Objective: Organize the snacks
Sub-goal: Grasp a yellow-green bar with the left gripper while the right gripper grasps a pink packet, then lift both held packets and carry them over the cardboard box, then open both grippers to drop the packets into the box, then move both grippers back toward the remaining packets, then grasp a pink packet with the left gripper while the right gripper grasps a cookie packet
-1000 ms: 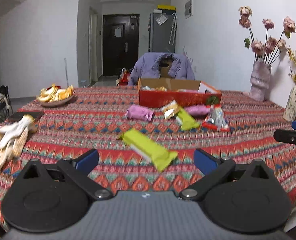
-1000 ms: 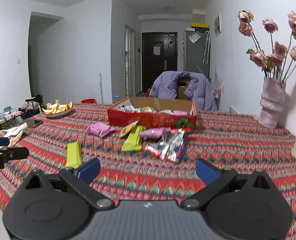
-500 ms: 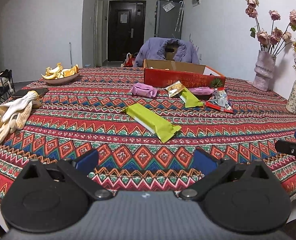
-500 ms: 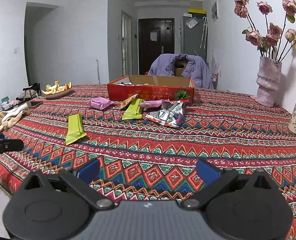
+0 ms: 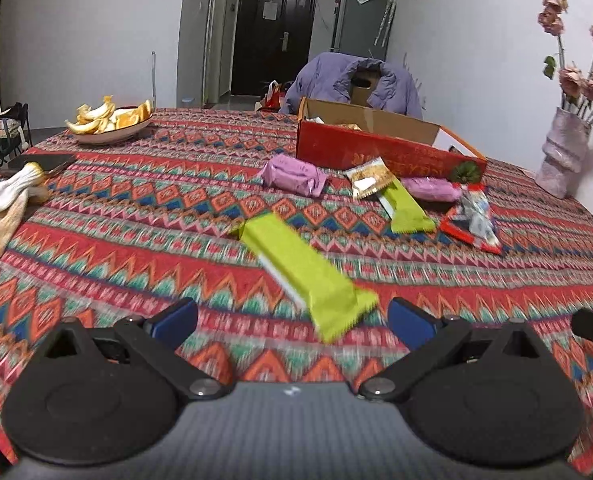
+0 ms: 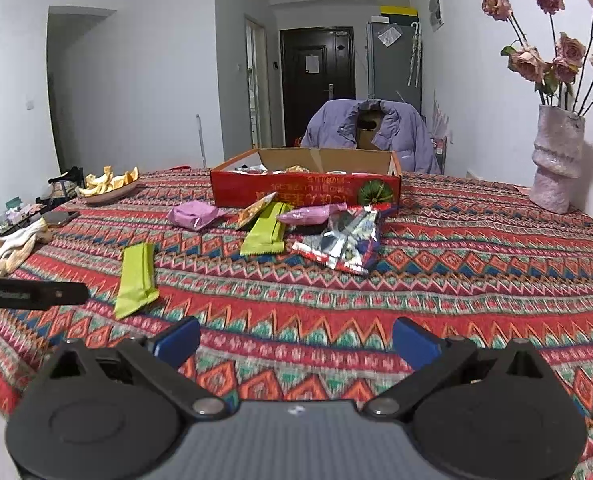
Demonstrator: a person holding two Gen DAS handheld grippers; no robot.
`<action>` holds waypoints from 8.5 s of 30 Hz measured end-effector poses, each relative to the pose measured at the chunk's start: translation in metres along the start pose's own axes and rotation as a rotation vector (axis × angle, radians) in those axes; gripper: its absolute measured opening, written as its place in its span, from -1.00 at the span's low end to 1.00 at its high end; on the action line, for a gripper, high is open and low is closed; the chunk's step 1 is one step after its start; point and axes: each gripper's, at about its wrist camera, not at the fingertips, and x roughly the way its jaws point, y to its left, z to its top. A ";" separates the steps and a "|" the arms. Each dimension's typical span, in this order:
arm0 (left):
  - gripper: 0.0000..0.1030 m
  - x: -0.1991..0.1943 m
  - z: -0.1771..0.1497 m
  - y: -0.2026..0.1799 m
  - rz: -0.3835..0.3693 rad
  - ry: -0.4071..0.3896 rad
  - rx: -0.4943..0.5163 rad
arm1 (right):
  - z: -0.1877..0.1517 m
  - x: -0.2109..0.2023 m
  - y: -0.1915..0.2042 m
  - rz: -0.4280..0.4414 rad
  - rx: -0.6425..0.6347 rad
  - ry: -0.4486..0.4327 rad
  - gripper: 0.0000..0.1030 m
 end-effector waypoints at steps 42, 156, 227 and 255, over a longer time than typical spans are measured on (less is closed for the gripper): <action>-0.34 0.095 0.066 0.001 0.040 0.007 0.056 | 0.114 0.280 -0.017 -0.066 -0.122 0.235 0.32; 0.84 0.085 0.218 -0.065 -0.069 -0.036 0.187 | 0.220 0.136 -0.103 -0.010 0.008 0.029 0.75; 0.96 0.146 0.103 -0.011 0.056 -0.006 0.233 | 0.092 0.145 -0.011 0.035 -0.088 0.049 0.97; 0.18 0.181 0.111 0.033 0.042 0.017 0.132 | 0.111 0.319 0.095 0.074 -0.443 0.083 0.51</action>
